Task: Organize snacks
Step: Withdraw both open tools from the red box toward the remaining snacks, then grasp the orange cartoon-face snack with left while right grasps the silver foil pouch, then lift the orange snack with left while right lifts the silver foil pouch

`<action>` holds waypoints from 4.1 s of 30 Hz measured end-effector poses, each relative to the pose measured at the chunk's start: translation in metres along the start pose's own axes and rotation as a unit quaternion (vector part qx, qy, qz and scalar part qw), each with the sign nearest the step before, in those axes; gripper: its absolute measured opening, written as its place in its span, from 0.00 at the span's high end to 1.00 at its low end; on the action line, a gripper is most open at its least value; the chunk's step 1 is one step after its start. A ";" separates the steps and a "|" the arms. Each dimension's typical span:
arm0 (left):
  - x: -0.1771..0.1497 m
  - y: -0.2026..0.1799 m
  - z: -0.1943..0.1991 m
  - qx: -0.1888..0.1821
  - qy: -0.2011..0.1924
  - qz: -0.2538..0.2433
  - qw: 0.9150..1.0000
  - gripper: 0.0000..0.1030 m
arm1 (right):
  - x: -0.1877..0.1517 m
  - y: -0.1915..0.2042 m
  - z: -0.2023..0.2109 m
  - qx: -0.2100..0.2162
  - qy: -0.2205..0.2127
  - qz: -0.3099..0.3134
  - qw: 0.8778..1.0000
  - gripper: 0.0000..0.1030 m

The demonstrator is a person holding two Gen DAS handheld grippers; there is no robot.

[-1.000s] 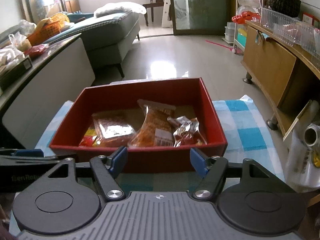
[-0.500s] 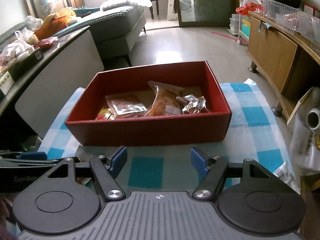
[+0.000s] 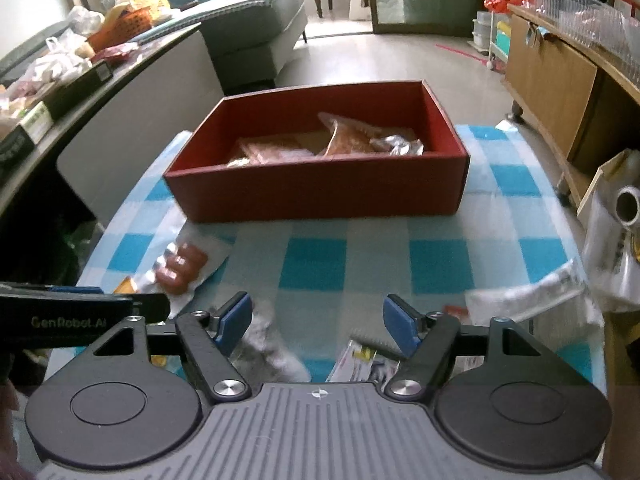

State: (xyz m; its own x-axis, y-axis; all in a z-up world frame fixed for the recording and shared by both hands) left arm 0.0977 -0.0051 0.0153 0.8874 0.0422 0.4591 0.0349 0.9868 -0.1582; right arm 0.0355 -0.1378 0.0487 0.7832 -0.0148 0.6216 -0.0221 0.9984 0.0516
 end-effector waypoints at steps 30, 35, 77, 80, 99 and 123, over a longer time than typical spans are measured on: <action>-0.009 0.068 -0.019 -0.022 0.069 0.168 0.983 0.37 | -0.025 0.059 -0.046 0.005 0.086 0.134 0.987 0.39; -0.007 0.062 -0.030 -0.020 0.073 0.202 0.976 0.37 | -0.040 0.048 -0.020 0.026 0.082 0.106 0.991 0.55; -0.060 0.043 -0.028 0.074 0.016 0.007 0.997 0.32 | -0.039 0.035 -0.045 -0.002 0.073 0.003 0.997 0.00; -0.057 0.063 -0.038 0.084 0.038 0.057 0.994 0.04 | -0.039 0.037 -0.044 -0.006 0.075 0.013 0.997 0.00; -0.054 0.043 -0.016 0.019 0.038 0.028 0.999 0.79 | -0.045 0.045 -0.011 0.006 0.082 0.071 0.994 0.45; -0.081 -0.001 -0.018 0.031 0.030 -0.076 0.996 0.74 | -0.052 0.020 -0.016 -0.011 0.078 0.054 0.995 0.37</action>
State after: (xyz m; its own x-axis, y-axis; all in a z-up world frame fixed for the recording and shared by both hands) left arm 0.0343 -0.0125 -0.0374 0.9002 -0.1169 0.4196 0.1448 0.9888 -0.0351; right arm 0.0038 -0.1167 0.0050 0.8636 0.0997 0.4941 -0.0992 0.9947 -0.0272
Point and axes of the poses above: each gripper's, at about its wrist camera, not at the fingertips, and z roughly against the way its jaws point, y to its left, x to its top, the point moved 1 cm from there along -z, roughly the way its jaws point, and after that the axes turned 8 degrees about z, right-handed, at the moved point
